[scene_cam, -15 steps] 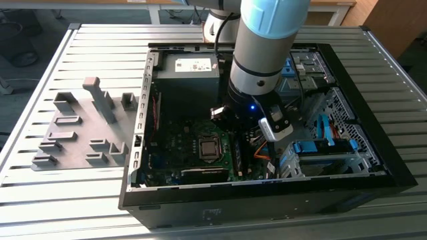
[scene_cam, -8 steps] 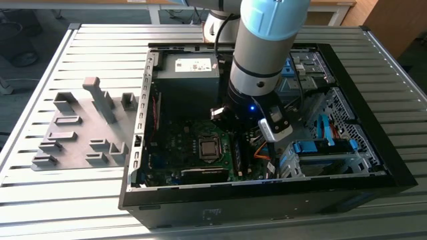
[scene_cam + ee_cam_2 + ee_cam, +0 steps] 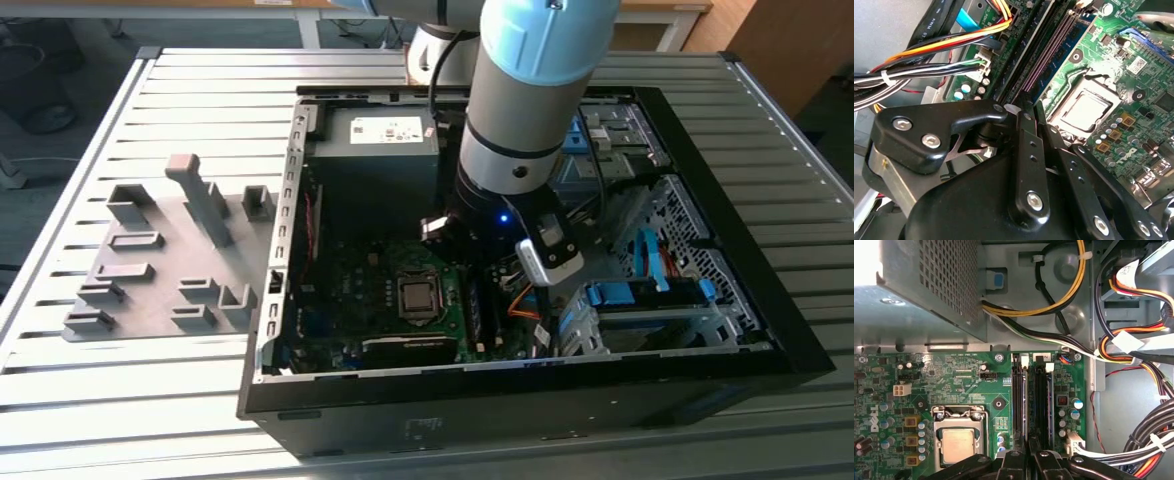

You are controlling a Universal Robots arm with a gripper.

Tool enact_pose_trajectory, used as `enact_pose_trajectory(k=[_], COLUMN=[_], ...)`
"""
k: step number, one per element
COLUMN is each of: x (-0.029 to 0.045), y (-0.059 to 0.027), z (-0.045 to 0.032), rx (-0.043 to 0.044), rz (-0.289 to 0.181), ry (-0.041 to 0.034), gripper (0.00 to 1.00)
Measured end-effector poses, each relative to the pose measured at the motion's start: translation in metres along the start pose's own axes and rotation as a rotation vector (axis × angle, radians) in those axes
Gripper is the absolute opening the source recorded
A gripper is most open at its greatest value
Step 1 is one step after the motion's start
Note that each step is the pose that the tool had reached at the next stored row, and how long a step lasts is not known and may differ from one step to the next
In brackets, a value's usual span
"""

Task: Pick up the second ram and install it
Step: 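Insert the second ram into the second slot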

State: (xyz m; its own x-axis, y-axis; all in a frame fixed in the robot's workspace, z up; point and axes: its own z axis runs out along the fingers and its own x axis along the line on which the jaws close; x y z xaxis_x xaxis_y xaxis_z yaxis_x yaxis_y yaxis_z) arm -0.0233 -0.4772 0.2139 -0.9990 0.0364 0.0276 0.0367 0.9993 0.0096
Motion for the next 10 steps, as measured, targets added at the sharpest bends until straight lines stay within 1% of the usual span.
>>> enact_pose_trajectory(k=[4,10], x=[0.0,-0.0001], y=[0.0001,0.0001], z=[0.0009,0.001], rx=[-0.002,-0.0024], rz=[0.0,0.0], ry=[0.0,0.0], gripper=[0.14,0.14])
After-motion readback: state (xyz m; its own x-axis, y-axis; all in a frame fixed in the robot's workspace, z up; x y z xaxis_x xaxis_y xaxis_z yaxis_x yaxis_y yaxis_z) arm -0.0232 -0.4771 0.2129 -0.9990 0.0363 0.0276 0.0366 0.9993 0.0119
